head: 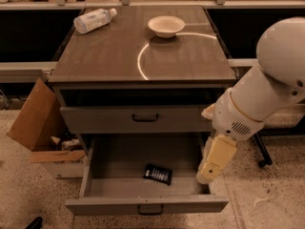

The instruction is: Pick rxbar blueberry from middle drawer and place on counter

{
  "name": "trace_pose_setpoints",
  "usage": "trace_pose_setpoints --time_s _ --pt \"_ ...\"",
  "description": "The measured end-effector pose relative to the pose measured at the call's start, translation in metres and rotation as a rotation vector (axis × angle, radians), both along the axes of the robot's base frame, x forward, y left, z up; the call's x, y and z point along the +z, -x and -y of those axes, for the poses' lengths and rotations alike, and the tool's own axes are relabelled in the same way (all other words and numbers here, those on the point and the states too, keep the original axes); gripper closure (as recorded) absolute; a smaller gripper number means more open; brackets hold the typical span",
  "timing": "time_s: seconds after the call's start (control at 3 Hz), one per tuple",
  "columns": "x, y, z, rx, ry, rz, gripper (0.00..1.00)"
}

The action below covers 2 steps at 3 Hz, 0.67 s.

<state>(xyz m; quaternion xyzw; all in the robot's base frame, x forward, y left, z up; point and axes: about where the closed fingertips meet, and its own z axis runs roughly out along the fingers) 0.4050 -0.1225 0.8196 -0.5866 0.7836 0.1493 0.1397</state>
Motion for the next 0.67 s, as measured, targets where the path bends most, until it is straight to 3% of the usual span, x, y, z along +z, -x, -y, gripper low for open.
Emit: trace_pose_setpoints --time_s 0.67 --pt "-0.067 -0.012 -0.027 -0.041 -0.111 0.070 0.00"
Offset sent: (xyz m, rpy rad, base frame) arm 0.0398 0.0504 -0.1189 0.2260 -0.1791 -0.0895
